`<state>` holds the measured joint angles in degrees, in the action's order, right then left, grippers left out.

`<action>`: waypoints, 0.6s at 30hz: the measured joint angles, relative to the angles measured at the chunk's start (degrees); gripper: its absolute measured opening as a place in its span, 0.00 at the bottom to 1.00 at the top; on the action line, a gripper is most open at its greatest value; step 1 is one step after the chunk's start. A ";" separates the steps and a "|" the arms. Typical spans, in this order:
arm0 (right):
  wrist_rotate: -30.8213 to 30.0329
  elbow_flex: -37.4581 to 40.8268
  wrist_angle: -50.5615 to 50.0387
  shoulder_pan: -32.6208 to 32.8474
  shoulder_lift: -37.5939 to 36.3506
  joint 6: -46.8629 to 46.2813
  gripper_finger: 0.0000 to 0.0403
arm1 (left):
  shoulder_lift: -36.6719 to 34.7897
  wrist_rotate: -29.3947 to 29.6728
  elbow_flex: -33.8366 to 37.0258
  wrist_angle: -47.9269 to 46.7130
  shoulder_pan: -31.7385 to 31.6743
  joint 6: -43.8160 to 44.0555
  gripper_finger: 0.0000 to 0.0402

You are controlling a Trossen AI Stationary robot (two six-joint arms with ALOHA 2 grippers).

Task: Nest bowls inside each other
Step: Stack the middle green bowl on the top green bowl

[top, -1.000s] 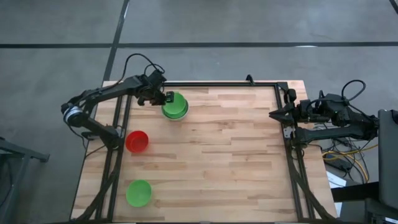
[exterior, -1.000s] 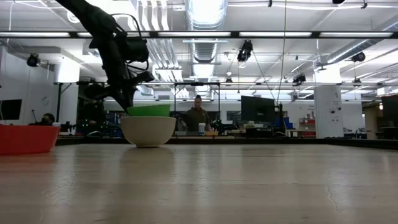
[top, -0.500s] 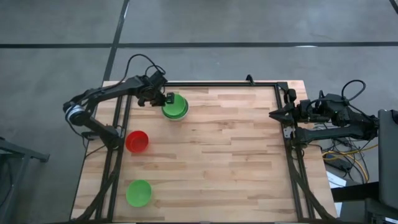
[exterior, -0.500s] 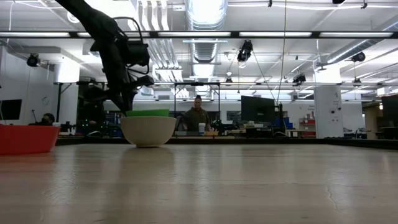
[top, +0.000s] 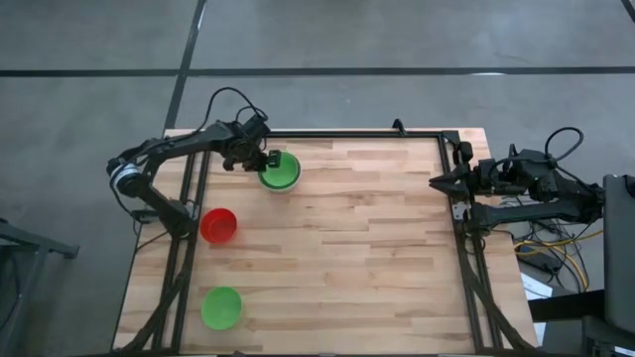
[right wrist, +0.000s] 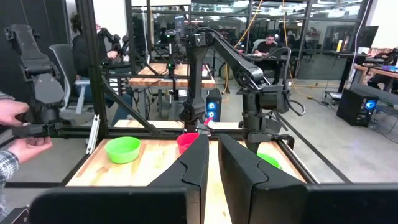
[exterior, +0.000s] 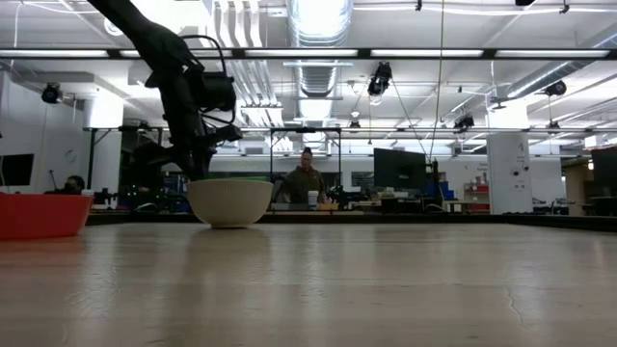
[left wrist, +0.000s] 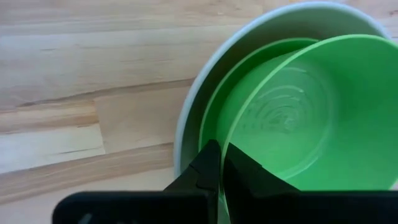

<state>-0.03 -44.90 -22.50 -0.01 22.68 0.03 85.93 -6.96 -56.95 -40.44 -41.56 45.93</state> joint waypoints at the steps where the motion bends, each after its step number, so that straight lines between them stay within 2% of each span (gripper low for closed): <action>1: 0.00 0.00 0.00 0.00 -0.01 0.00 0.08 | 0.00 0.02 0.00 0.03 0.00 -0.01 0.03; 7: 0.00 0.00 0.00 0.00 -0.02 0.00 0.08 | 0.02 -0.16 0.00 0.01 0.00 -0.42 0.06; 18: -0.01 0.00 0.00 -0.01 -0.02 0.00 0.08 | 0.02 -0.90 -0.96 -0.05 0.00 -0.78 0.23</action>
<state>-0.05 -44.91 -22.50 -0.02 22.65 0.03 85.95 -7.85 -57.91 -40.49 -41.56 45.16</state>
